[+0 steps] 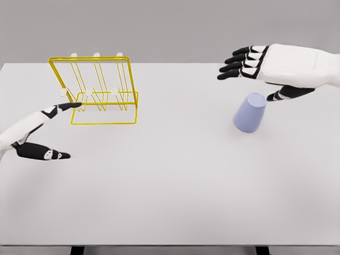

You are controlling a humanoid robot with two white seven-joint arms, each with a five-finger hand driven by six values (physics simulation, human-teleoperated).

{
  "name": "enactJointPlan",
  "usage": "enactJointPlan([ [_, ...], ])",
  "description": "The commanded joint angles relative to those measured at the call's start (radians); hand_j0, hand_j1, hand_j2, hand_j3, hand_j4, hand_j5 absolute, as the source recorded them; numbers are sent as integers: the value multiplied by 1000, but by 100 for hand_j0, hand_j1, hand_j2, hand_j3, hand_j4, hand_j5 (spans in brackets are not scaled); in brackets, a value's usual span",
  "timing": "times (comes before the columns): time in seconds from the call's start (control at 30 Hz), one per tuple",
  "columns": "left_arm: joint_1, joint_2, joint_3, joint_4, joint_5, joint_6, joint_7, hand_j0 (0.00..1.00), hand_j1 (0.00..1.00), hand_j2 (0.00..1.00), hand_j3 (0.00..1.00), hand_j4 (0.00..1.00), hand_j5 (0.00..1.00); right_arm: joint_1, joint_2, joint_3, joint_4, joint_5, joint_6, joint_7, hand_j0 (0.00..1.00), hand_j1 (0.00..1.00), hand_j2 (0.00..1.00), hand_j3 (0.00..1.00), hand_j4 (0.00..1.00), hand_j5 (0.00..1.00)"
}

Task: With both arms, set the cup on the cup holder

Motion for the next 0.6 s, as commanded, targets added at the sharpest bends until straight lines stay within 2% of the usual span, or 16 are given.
enactJointPlan([
  [0.0, 0, 7, -1, 5, 8, 1, 0, 100, 100, 100, 100, 100, 100, 0, -6, 3, -1, -3, 3, -1, 100, 100, 100, 100, 100, 100],
  [0.13, 0, 6, -1, 5, 7, 1, -1, 100, 100, 100, 100, 100, 100, -6, -20, -35, -1, -17, 3, -1, 100, 100, 100, 100, 100, 100],
  [0.27, 0, 3, -1, 5, 7, 1, -7, 100, 100, 100, 100, 100, 100, -14, -41, 39, 13, -2, 3, -1, 100, 100, 100, 100, 100, 100],
  [0.33, 2, 4, -1, 7, 7, 1, -7, 100, 100, 100, 100, 100, 100, -18, -40, 39, 87, 3, 3, -1, 100, 100, 100, 100, 100, 100],
  [0.37, 2, 4, -1, 7, 7, 1, -7, 100, 100, 100, 100, 100, 100, -34, -67, 40, 116, 32, 3, -1, 100, 100, 100, 100, 100, 100],
  [0.43, 2, 4, -2, 7, 7, 1, -7, 100, 100, 100, 100, 100, 100, -35, -56, 65, 208, 150, 3, -1, 100, 100, 100, 100, 100, 100],
  [0.5, 2, 4, -1, 7, 7, 1, -4, 100, 100, 100, 100, 100, 100, -35, -47, 115, 217, 208, 3, -1, 100, 100, 100, 100, 100, 100],
  [0.57, 2, 4, -2, 7, 5, 1, -3, 100, 100, 100, 100, 100, 100, -48, -14, 138, 278, 267, 3, -1, 100, 100, 100, 100, 100, 100],
])
